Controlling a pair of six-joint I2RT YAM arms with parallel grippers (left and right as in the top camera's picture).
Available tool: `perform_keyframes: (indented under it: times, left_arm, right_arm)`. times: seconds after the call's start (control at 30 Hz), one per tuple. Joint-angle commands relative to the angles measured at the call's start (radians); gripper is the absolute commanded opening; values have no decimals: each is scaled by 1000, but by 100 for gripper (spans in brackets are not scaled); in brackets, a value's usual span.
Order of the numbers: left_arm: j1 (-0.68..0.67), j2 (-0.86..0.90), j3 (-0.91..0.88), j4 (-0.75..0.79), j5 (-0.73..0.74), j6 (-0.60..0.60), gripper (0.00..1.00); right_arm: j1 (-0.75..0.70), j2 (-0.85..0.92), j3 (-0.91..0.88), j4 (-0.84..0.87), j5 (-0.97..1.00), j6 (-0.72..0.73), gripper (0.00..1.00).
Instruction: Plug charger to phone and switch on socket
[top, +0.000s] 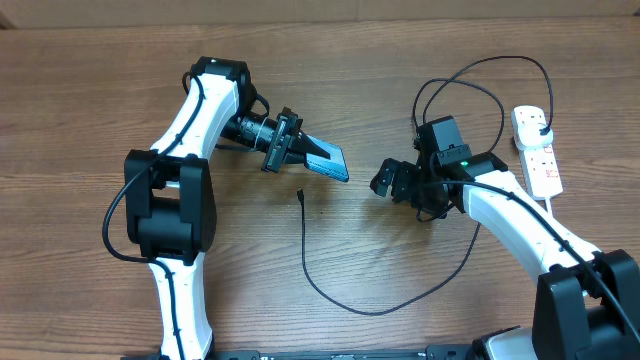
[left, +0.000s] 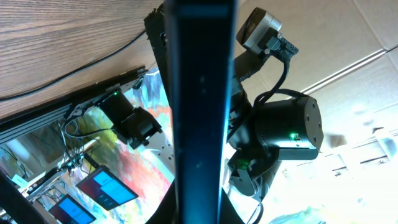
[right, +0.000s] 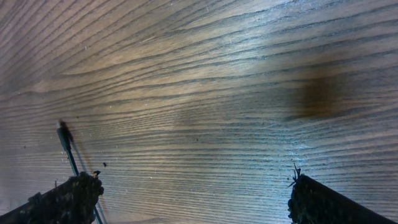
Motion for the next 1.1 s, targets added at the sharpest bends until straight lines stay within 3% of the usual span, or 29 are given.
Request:
perform_keyframes:
  times: [0.0, 1.07]
  left_arm:
    - [-4, -7, -3, -7, 49, -17, 4]
    - [-5, -7, -3, -6, 93, -17, 4]
  right_arm:
    - [0, -6, 1, 6, 12, -1, 100]
    - [0, -6, 1, 6, 12, -1, 100]
